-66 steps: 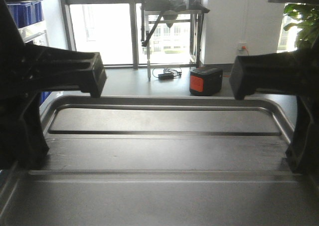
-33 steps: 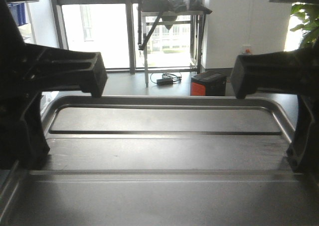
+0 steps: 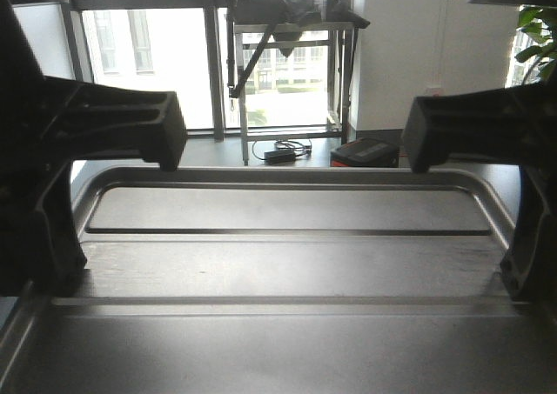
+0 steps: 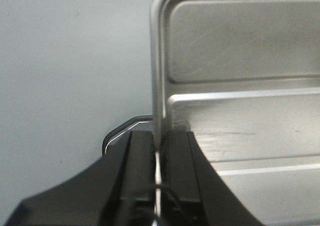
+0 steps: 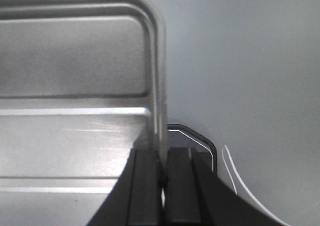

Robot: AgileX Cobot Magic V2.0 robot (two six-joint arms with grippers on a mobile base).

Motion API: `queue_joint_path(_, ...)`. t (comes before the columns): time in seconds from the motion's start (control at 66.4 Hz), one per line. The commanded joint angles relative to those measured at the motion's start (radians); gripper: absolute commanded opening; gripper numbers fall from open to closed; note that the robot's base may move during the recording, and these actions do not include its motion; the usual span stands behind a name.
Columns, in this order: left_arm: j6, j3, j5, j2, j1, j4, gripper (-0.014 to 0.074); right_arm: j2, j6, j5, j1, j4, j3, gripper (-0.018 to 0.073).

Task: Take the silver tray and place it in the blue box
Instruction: 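Hold the tray in both grippers while the base drives away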

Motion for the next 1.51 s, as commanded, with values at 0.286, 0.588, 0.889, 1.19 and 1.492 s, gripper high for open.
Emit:
queue_joint_path(0.286,0.001,-0.026,-0.012,-0.026,-0.007,0.025,-0.0015,-0.024,0.000,-0.020,-0.003,-0.037,-0.025,0.0059)
queue_joint_path(0.588,0.001,-0.026,-0.012,-0.026,-0.007,0.025,-0.0015,-0.024,0.000,-0.020,-0.003,-0.037,-0.025,0.0059)
queue_joint_path(0.889,0.001,-0.026,-0.012,-0.026,-0.007,0.025,-0.0015,-0.024,0.000,-0.020,-0.003,-0.037,-0.025,0.0059)
queue_joint_path(1.19,0.001,-0.026,-0.009,-0.026,-0.007,0.025,-0.0015,-0.024,0.000,-0.020,-0.003,-0.037,-0.025,0.0059)
queue_joint_path(1.492,0.001,-0.026,-0.007,-0.024,-0.007,0.025,-0.0015,-0.024,0.000,-0.020,-0.003,-0.037,-0.025,0.0059)
